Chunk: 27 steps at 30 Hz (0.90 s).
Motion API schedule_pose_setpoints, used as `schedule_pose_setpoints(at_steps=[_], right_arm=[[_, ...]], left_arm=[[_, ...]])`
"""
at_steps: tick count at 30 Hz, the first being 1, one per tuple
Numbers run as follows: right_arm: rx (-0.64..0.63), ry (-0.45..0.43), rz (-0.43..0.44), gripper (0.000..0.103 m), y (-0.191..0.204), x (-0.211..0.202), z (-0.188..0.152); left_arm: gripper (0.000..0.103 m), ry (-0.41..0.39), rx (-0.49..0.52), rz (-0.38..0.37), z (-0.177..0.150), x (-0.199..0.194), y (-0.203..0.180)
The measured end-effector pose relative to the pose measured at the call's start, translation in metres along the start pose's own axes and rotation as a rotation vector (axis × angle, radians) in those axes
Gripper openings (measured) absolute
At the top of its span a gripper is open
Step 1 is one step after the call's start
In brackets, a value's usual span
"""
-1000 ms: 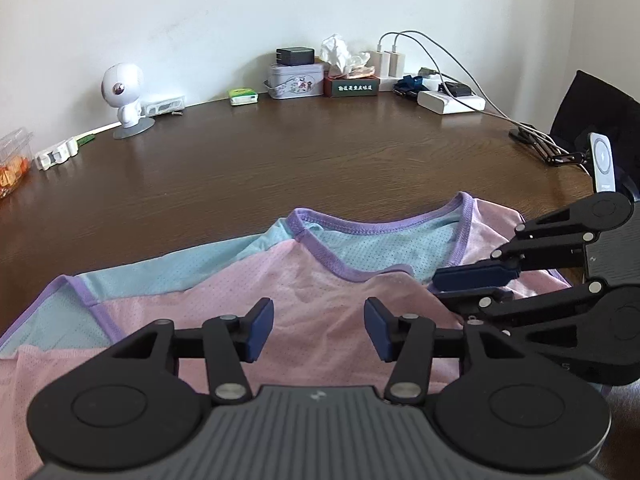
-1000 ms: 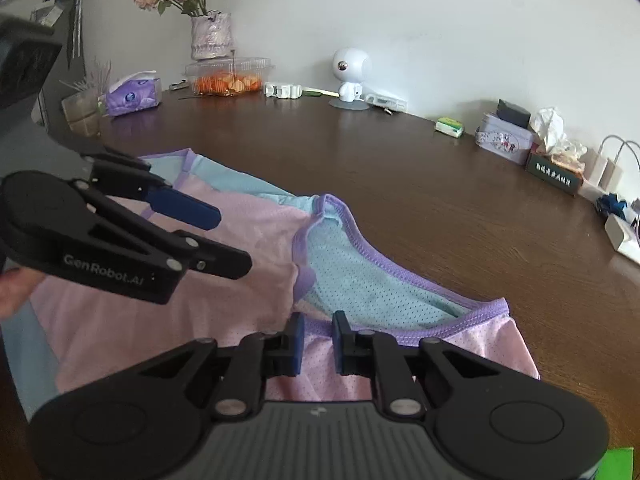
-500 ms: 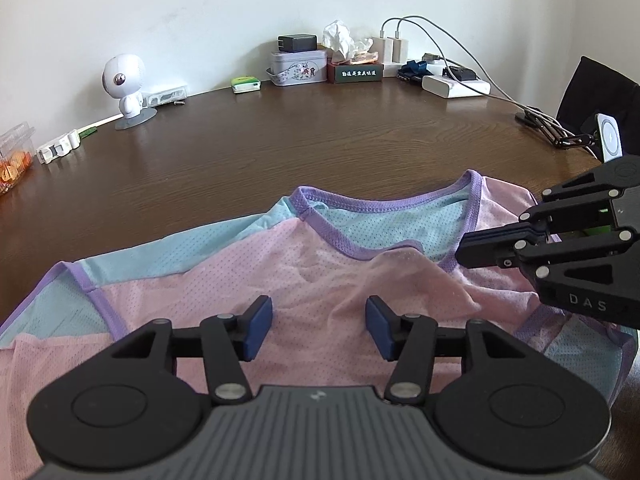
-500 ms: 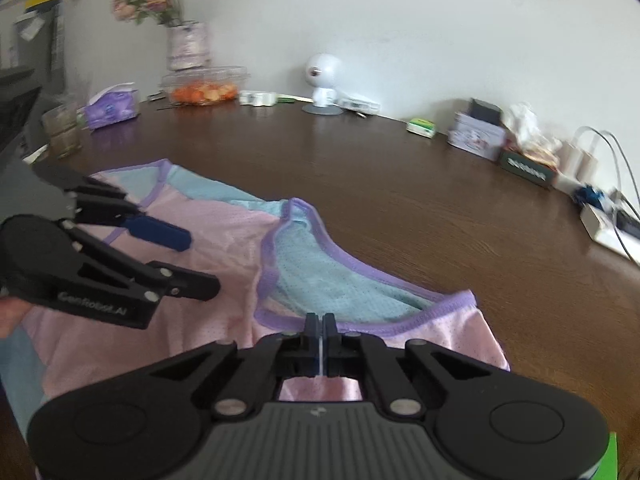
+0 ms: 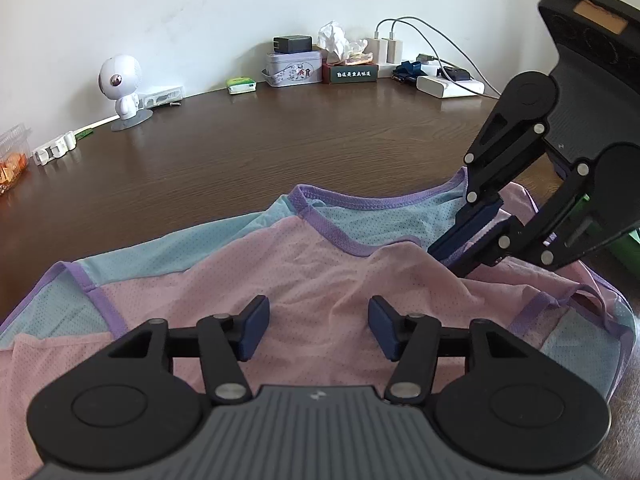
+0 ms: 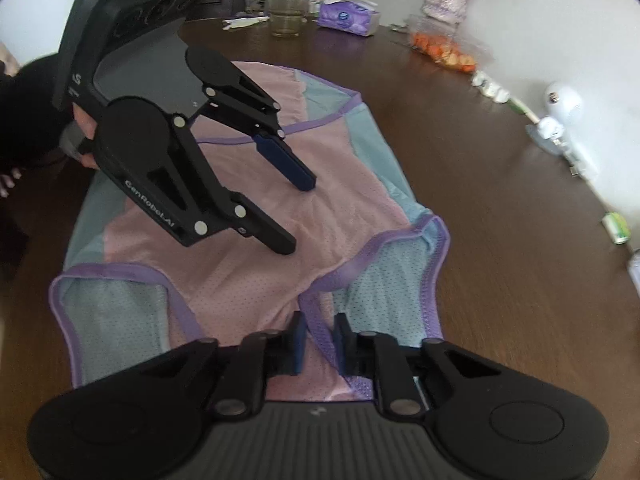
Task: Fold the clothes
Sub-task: 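Grasp the garment's trimmed edge with the right gripper while the left gripper grasps beside it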
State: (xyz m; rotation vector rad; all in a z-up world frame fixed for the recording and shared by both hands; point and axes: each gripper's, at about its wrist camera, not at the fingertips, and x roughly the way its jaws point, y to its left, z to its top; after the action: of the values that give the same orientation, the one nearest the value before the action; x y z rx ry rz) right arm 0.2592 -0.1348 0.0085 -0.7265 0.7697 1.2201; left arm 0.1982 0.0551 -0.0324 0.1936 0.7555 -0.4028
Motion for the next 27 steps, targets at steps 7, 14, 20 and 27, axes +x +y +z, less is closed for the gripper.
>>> schedule_pose_setpoints(at_steps=[7,14,20,27], right_arm=[[0.029,-0.023,0.013,0.001,-0.011,-0.015,-0.008],[0.060,0.024,0.025,0.001,-0.011,-0.026,-0.027],[0.030,0.049,-0.006,0.002,-0.002,-0.025,-0.027],[0.082,0.022,-0.162,0.007,-0.010,-0.032,-0.024]], left_arm=[[0.060,-0.005,0.003,-0.010,-0.002,-0.002,0.003],[0.066,-0.007,0.005,-0.015,-0.005,-0.003,0.007],[0.069,0.023,0.002,-0.018,0.000,-0.004,0.011],[0.068,-0.037,0.098,0.037,0.043,-0.003,-0.006]])
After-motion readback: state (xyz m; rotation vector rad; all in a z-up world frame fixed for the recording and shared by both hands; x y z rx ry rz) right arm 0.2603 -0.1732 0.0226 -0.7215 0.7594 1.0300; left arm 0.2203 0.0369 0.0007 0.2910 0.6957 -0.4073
